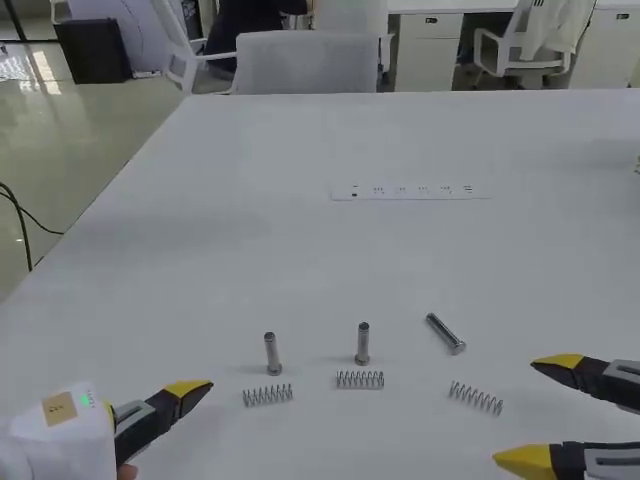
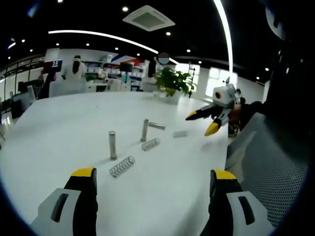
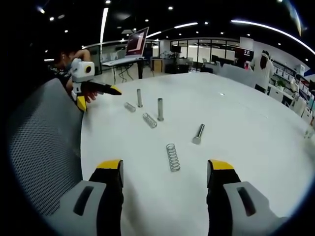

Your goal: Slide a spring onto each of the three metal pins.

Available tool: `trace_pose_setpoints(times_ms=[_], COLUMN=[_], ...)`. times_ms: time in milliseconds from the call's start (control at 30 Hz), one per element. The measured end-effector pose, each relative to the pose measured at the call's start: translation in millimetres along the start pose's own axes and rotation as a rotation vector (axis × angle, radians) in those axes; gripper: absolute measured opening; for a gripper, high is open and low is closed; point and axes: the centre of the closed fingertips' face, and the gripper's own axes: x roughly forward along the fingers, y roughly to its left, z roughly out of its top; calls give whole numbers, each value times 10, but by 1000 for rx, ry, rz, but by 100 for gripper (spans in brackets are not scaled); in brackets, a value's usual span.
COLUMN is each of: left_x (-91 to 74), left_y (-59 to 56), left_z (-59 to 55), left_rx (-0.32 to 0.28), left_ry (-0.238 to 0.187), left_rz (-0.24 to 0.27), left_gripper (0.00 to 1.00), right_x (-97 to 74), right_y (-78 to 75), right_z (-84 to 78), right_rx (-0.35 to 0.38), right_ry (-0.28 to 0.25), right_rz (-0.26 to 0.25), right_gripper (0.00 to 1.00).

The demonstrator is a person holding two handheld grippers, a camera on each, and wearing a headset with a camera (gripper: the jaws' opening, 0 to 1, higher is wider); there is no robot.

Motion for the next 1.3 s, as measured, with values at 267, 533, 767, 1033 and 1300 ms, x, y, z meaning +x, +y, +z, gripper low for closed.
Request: trace_pose_setpoints(times_ms=[267, 533, 767, 1033, 1300], left_x=[2, -5, -11, -22, -35], left_y=[-5, 2, -7, -10, -1], left_z=[13, 15, 16, 14, 11], left_rx=[1, 1, 1, 2, 1], left_ry=[-4, -7, -7, -6, -6], left_rz=[2, 6, 5, 5, 8], left_gripper=[92, 92, 92, 92, 92], right_x=[0, -8, 68, 157, 266], right_y=[-84, -279, -349, -452, -547], right_z=[63, 203, 305, 402, 484], right_rx=[1, 15, -14, -43, -69], right_ry=[-6, -16, 1, 34, 71], right_rz=[-6, -37, -36, -35, -31], right_gripper=[67, 64, 61, 59, 56])
